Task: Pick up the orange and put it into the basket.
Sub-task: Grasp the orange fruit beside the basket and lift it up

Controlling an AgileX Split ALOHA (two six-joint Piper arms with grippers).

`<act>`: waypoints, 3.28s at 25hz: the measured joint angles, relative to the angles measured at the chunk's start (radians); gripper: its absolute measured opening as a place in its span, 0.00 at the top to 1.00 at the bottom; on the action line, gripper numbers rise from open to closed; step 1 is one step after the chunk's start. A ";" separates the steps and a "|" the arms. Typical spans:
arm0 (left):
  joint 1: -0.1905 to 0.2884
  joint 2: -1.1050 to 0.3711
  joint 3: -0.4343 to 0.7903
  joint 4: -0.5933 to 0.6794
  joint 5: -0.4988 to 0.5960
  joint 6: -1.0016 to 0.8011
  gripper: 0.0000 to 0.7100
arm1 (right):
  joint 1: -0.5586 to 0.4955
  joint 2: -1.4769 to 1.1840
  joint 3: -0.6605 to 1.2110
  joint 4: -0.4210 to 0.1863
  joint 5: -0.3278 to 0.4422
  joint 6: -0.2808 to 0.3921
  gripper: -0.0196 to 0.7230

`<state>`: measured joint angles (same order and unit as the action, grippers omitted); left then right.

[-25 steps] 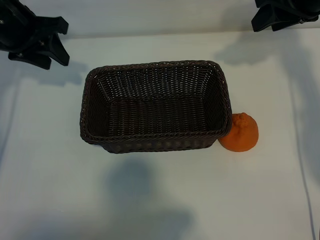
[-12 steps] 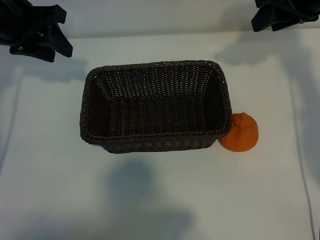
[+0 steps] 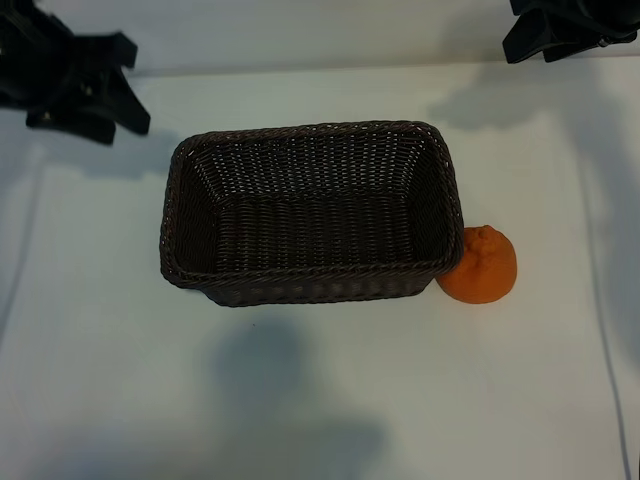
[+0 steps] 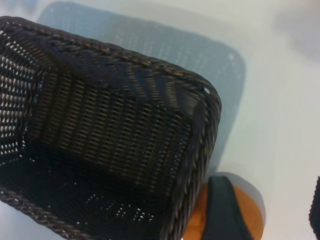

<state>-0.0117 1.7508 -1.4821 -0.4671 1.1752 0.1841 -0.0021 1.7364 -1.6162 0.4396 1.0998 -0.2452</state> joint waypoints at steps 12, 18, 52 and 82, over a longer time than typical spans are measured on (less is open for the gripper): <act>0.000 0.001 0.012 -0.052 0.000 0.046 0.35 | 0.000 0.000 0.000 -0.004 0.033 -0.038 0.41; 0.000 0.001 0.012 -0.052 0.000 0.066 0.35 | 0.000 0.000 0.000 -0.053 0.082 -0.074 0.41; 0.000 0.001 0.012 -0.052 0.000 0.072 0.35 | 0.000 0.083 0.262 -0.097 0.060 -0.067 0.21; 0.000 0.001 0.012 -0.053 0.000 0.071 0.35 | 0.057 0.167 0.309 -0.094 -0.059 -0.053 0.21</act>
<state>-0.0117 1.7518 -1.4702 -0.5199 1.1752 0.2554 0.0553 1.9034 -1.3072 0.3457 1.0407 -0.2980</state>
